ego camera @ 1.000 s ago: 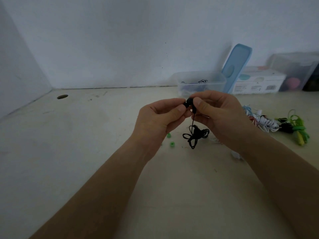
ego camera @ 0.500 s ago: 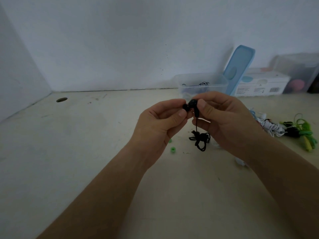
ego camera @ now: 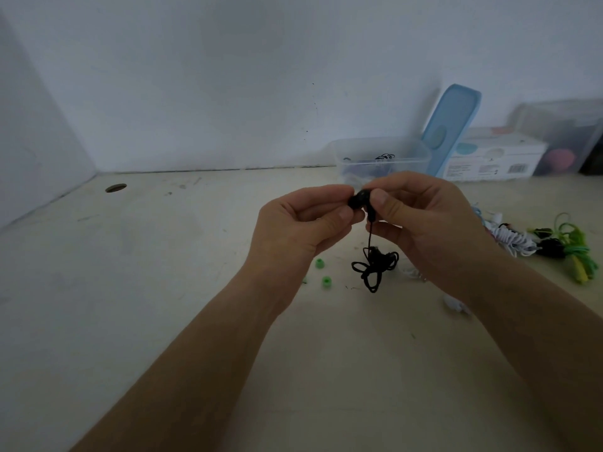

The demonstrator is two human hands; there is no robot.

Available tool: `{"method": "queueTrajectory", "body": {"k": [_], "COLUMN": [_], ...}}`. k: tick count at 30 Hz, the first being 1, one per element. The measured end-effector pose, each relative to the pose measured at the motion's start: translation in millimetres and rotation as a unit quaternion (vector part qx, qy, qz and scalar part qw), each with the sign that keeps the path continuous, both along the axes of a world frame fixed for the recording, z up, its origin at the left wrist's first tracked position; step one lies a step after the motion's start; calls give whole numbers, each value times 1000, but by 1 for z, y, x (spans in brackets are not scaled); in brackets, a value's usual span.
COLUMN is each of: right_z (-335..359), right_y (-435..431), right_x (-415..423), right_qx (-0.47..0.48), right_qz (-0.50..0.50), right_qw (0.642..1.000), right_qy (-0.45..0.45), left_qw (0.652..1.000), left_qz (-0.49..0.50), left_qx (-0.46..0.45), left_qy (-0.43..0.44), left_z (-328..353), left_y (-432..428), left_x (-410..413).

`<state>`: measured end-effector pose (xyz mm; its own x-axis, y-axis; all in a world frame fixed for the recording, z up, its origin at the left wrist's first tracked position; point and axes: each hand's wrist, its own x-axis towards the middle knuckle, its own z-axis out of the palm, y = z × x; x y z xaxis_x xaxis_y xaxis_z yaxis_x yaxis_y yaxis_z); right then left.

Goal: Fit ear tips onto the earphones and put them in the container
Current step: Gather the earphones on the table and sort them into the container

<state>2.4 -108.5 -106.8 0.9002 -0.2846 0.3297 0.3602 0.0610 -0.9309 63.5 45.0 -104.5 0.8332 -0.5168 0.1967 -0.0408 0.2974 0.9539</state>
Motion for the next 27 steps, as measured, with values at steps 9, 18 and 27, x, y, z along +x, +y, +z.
{"method": "queueTrajectory", "body": {"k": [9,18,27], "right_z": [1,5,7], "right_y": [0,-1,-2], "right_x": [-1,-4,-6], "right_qx": [13,23,26], "right_qz": [13,63,80], "right_qw": [1000,996,994], "right_qy": [20,55,66], "left_qw": [998,996,994], "left_qz": [11,1,-2], "left_qx": [27,34,46], "left_qy": [-54,-85,-102], "left_z": [2,4,4], "left_y": [4,7,8], "left_x": [2,4,5]}}
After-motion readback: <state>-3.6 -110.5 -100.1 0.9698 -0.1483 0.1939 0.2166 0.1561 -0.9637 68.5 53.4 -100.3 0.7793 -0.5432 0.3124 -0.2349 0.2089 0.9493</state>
